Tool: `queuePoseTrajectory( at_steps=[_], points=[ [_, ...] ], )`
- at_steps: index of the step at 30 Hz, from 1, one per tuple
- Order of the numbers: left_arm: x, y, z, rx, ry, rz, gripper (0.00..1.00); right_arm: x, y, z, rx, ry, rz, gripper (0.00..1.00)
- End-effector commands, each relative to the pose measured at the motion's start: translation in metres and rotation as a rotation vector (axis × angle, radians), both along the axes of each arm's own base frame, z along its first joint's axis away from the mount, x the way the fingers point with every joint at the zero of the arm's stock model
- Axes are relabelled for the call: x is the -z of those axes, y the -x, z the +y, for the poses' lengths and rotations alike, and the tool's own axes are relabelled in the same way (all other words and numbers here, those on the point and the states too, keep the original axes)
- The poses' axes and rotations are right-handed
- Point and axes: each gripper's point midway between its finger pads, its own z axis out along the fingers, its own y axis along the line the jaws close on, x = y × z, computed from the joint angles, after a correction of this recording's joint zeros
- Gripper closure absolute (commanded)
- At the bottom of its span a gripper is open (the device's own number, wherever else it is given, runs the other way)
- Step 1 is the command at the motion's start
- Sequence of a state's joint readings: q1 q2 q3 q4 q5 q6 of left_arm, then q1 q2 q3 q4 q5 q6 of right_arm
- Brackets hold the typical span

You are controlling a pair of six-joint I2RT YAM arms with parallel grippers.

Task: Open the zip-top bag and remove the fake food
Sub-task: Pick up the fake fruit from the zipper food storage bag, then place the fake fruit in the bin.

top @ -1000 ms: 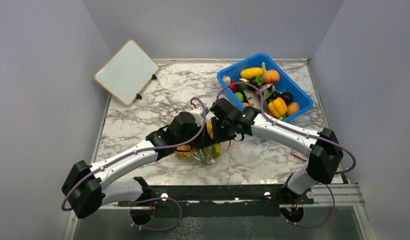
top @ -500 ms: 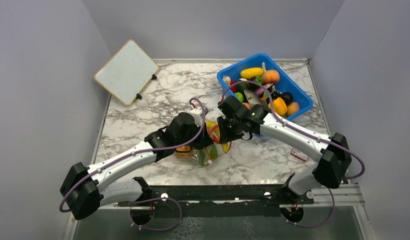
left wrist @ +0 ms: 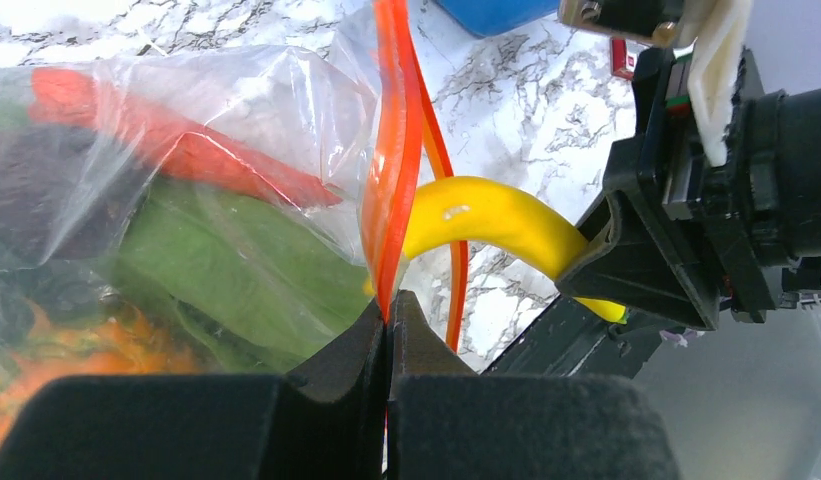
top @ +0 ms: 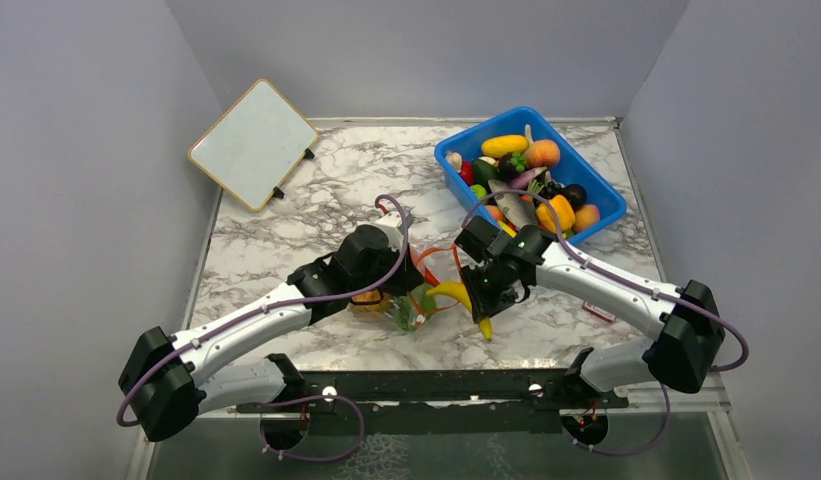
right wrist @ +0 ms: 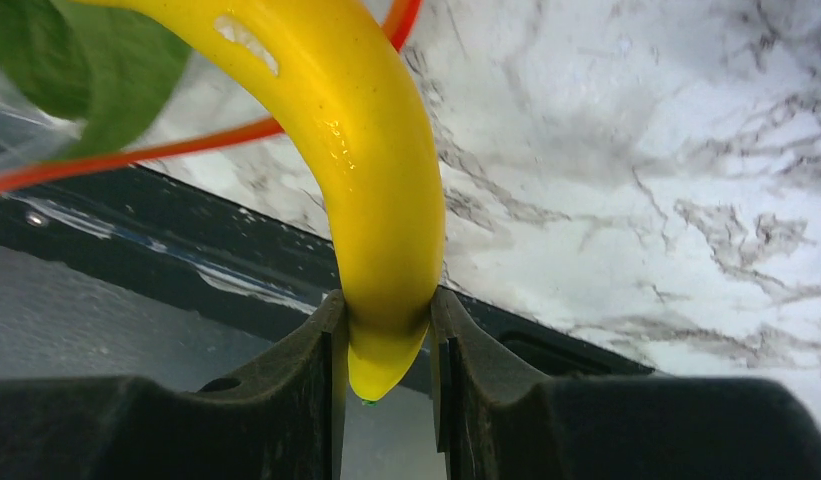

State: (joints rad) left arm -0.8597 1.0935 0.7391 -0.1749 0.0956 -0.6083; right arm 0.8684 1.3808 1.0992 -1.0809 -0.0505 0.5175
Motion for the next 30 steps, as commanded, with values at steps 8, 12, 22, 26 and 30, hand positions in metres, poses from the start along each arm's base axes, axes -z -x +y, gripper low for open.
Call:
queuePoseTrajectory(
  at_steps=[8,12,22,26,30],
  points=[
    [-0.020,-0.009,0.006,-0.051,0.020,-0.067,1.00,-0.027,0.011,-0.043,0.102,0.056,-0.080,0.83],
    [-0.022,-0.010,0.007,-0.058,0.022,-0.071,1.00,-0.050,0.002,-0.058,0.171,0.073,-0.180,0.84],
    [-0.023,-0.008,0.007,-0.059,0.034,-0.067,1.00,-0.113,-0.054,-0.096,0.416,0.133,-0.563,0.84],
    [-0.025,-0.007,0.007,-0.052,0.038,-0.066,1.00,-0.130,-0.081,-0.110,0.500,0.195,-0.680,0.82],
    [-0.025,-0.003,0.008,-0.041,0.038,-0.063,1.00,-0.135,-0.121,-0.137,0.574,0.185,-0.744,0.80]
  ],
)
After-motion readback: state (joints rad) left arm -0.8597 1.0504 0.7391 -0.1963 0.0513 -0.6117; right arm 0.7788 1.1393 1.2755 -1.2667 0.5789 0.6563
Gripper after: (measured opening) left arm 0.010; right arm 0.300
